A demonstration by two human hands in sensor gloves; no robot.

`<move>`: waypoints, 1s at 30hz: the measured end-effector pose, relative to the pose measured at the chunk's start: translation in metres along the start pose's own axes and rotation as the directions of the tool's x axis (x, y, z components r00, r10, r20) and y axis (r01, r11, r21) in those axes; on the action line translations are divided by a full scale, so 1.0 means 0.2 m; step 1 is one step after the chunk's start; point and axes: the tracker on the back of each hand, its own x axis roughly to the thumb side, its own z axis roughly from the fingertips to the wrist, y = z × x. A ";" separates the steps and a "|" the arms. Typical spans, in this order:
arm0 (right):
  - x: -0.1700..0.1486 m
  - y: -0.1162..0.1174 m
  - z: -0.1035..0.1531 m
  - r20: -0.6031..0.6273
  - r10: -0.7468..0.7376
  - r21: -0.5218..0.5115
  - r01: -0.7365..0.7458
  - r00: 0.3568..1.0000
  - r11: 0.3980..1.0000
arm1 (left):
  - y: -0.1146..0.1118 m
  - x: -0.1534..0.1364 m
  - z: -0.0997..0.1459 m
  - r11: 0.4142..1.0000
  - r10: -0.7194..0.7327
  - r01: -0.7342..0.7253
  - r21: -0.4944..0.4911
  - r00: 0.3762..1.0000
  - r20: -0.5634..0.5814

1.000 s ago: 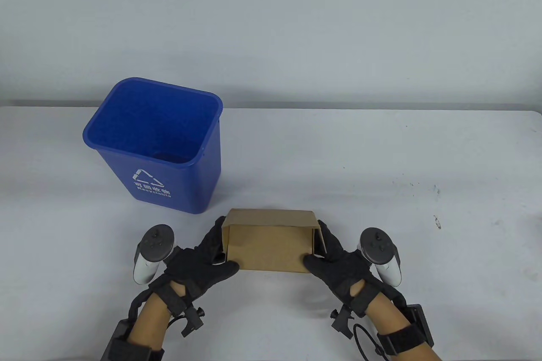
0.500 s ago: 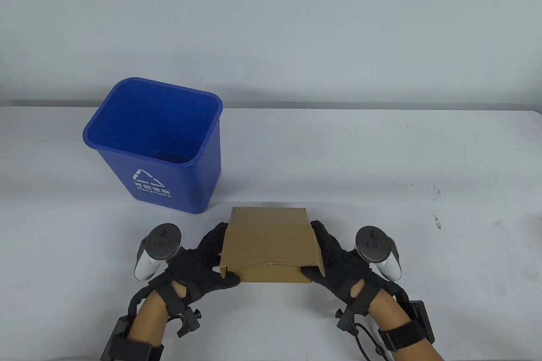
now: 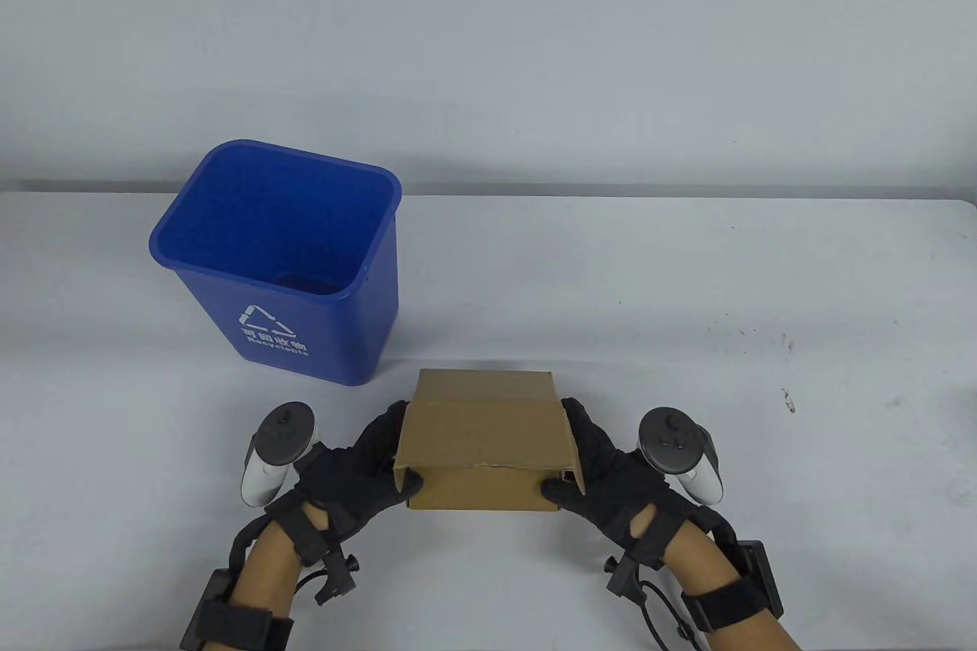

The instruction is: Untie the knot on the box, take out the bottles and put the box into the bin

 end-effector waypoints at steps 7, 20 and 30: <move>0.00 0.00 0.00 -0.003 0.002 0.003 -0.002 1.000 1.000 | 0.00 -0.01 0.00 1.000 0.025 -0.025 0.006 1.000 0.004; -0.01 0.01 -0.01 -0.015 0.014 0.011 -0.014 1.000 1.000 | 0.00 -0.02 0.00 0.999 0.038 -0.038 0.016 0.999 -0.014; -0.03 0.02 -0.01 -0.031 -0.011 0.022 0.012 0.999 1.000 | 0.00 0.00 -0.01 0.998 -0.068 0.068 0.003 0.996 -0.056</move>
